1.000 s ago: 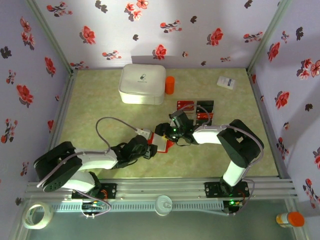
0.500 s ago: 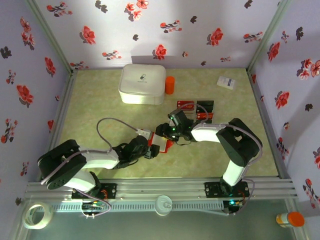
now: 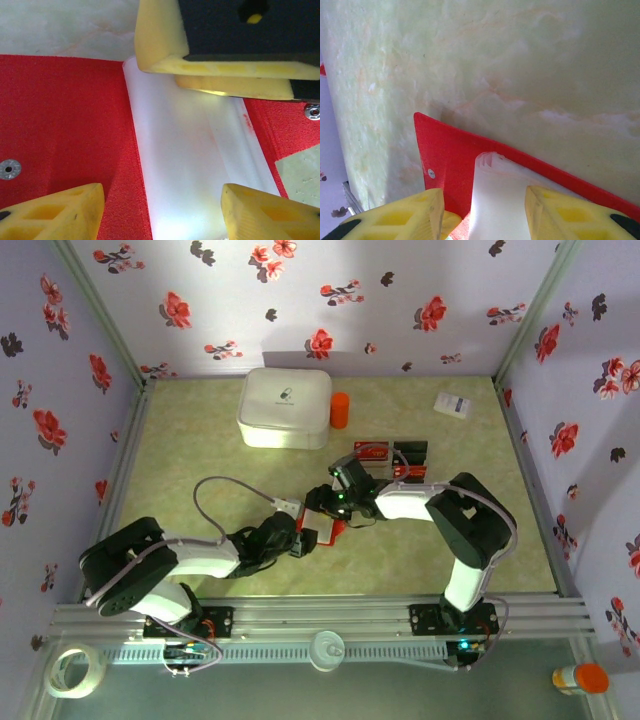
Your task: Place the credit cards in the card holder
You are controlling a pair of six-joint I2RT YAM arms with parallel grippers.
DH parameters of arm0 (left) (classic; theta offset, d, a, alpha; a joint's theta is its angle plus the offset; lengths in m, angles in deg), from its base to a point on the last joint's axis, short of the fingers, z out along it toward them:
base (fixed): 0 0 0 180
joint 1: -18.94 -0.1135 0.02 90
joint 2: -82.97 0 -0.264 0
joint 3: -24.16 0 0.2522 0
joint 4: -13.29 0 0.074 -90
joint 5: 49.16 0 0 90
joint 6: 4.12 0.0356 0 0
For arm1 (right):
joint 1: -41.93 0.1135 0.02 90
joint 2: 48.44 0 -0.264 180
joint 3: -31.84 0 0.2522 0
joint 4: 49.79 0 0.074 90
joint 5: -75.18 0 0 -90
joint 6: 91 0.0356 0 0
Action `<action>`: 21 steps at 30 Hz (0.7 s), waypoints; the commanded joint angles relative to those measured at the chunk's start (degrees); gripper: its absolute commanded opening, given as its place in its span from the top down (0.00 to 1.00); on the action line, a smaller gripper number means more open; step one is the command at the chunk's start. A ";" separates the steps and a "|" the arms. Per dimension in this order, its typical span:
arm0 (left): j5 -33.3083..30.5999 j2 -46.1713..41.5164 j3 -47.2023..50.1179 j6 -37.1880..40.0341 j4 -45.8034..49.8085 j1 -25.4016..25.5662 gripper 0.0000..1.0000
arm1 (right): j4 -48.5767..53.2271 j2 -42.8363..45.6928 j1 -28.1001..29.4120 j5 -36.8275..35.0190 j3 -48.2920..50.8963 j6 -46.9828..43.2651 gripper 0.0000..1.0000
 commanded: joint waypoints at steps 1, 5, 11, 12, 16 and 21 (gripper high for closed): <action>-0.80 1.80 0.48 -1.00 0.81 0.39 0.45 | 3.13 -1.52 0.65 -0.23 -1.00 -0.33 0.51; -0.83 2.44 0.26 -1.02 1.16 0.38 0.59 | 3.85 -0.66 0.57 -0.40 -1.39 -0.60 0.46; -0.76 2.86 0.24 -1.23 1.25 0.39 0.62 | 4.91 3.22 -0.72 -1.83 -1.03 -0.96 0.38; -0.84 2.75 0.19 -1.22 1.25 0.36 0.62 | 5.02 3.99 -0.99 -2.25 -0.69 -0.94 0.37; -0.85 2.87 0.24 -1.36 1.11 0.36 0.62 | 5.41 6.35 -1.48 -3.97 0.74 -0.85 0.32; -0.83 2.80 0.15 -1.27 1.06 0.38 0.62 | 3.80 6.07 -1.46 -3.88 2.14 0.17 0.30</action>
